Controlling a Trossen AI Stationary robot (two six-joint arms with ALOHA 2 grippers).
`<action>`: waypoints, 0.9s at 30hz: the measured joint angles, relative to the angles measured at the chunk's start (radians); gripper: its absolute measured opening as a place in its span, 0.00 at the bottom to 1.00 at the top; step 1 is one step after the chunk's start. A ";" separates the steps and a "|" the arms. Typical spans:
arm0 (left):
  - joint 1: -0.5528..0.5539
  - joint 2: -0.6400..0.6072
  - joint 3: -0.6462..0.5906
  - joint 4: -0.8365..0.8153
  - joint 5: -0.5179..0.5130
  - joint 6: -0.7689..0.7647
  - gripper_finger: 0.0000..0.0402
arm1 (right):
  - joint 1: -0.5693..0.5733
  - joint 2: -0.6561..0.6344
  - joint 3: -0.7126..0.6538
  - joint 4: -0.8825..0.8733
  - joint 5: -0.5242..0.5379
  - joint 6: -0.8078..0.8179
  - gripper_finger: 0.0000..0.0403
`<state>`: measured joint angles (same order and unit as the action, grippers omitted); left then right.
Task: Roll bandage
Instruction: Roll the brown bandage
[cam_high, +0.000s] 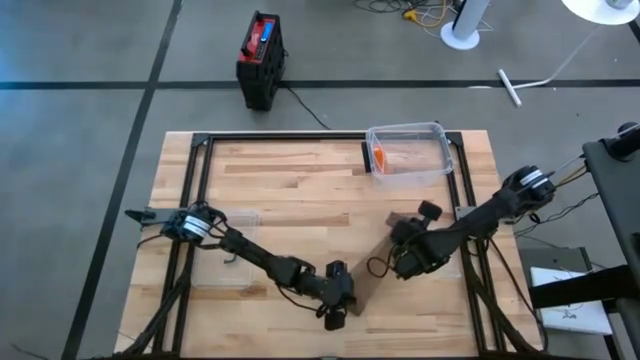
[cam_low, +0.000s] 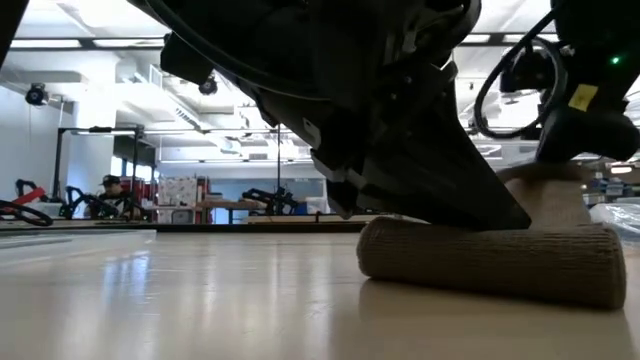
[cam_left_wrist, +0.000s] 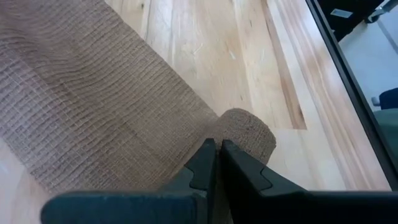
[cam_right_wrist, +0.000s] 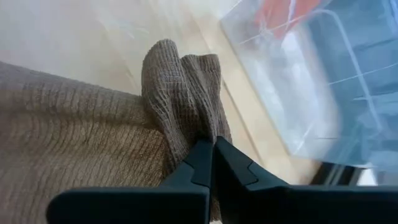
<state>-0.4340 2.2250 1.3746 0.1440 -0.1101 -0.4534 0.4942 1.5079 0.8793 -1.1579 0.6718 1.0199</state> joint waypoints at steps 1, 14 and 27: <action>-0.001 0.000 0.000 0.000 0.000 0.000 0.05 | 0.001 -0.012 -0.007 0.003 -0.010 0.000 0.00; -0.010 -0.034 -0.003 -0.010 0.015 0.047 0.05 | 0.067 -0.066 -0.106 0.696 -0.198 -0.240 0.00; -0.003 -0.089 0.011 -0.050 0.062 0.045 0.07 | 0.055 -0.017 -0.111 0.568 -0.171 -0.193 0.00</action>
<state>-0.4371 2.1355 1.3853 0.0937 -0.0476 -0.4079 0.5491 1.4910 0.7681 -0.5896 0.5005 0.8271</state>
